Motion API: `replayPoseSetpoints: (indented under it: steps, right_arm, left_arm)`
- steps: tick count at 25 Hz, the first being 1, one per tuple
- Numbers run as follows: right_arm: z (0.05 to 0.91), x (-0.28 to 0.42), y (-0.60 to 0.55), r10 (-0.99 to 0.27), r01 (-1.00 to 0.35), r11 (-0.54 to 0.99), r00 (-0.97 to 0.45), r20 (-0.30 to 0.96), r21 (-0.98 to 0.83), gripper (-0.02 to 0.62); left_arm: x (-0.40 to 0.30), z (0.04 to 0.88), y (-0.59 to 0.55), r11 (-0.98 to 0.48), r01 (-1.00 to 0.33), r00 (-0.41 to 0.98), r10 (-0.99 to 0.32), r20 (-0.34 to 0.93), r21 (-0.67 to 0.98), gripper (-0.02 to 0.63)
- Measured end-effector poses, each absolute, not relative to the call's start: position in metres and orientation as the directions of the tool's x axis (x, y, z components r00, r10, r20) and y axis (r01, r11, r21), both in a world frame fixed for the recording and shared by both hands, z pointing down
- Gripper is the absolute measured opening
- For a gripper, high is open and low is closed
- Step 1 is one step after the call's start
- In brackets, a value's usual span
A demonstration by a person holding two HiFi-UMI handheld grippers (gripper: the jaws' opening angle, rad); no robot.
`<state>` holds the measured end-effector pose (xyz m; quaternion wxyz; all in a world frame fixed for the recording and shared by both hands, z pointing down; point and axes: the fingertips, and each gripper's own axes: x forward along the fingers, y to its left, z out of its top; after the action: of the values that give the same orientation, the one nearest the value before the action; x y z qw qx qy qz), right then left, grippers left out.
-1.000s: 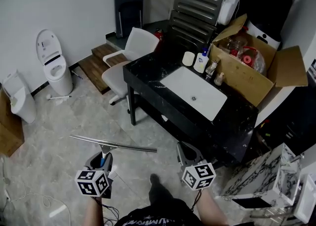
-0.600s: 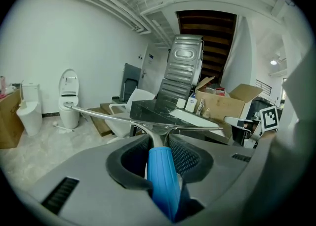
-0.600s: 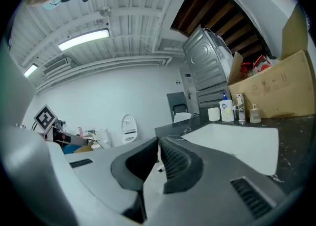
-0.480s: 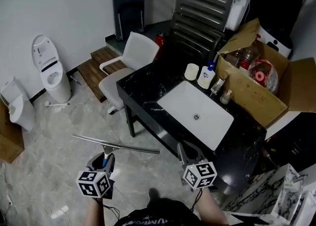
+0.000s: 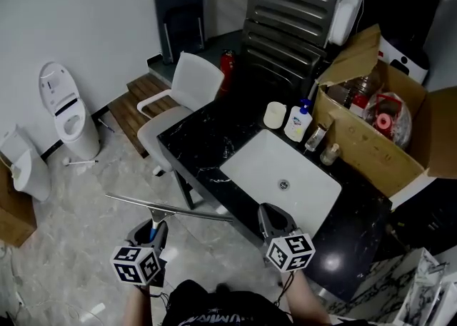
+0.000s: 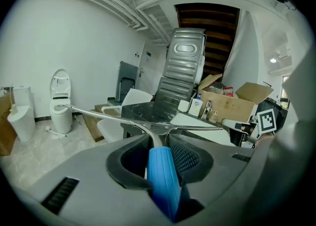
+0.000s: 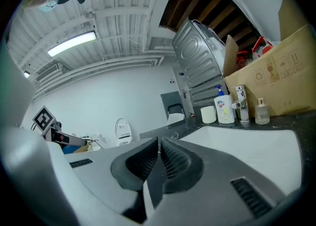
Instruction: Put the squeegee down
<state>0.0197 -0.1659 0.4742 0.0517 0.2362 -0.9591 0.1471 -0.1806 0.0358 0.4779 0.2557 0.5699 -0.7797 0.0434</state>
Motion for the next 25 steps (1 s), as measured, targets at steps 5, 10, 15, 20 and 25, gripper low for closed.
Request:
replayPoseSetpoints:
  steps: [5,10,15,20,25]
  right_arm:
    - [0.483,0.013,-0.194,-0.468,-0.500,0.822,-0.866,0.178,-0.273,0.052]
    - [0.489,0.011,-0.225,-0.528,-0.557,0.785,-0.830,0.179,-0.272,0.052]
    - [0.494,0.007,-0.259,-0.609,-0.638,0.720,-0.769,0.194,-0.271,0.052]
    - [0.490,-0.005,-0.291,-0.682,-0.711,0.653,-0.702,0.205,-0.263,0.052]
    - [0.485,-0.016,-0.322,-0.757,-0.781,0.567,-0.619,0.210,-0.260,0.052]
  left_arm:
    - [-0.199,0.476,-0.003,0.311,-0.926,-0.192,-0.876,0.443,0.213,0.138]
    - [-0.225,0.479,-0.048,0.256,-0.945,-0.146,-0.886,0.441,0.202,0.138]
    - [-0.253,0.478,-0.108,0.165,-0.965,-0.063,-0.899,0.433,0.202,0.138]
    - [-0.283,0.479,-0.176,0.061,-0.977,0.038,-0.894,0.446,0.205,0.138]
    - [-0.305,0.480,-0.239,-0.049,-0.977,0.142,-0.872,0.468,0.206,0.138]
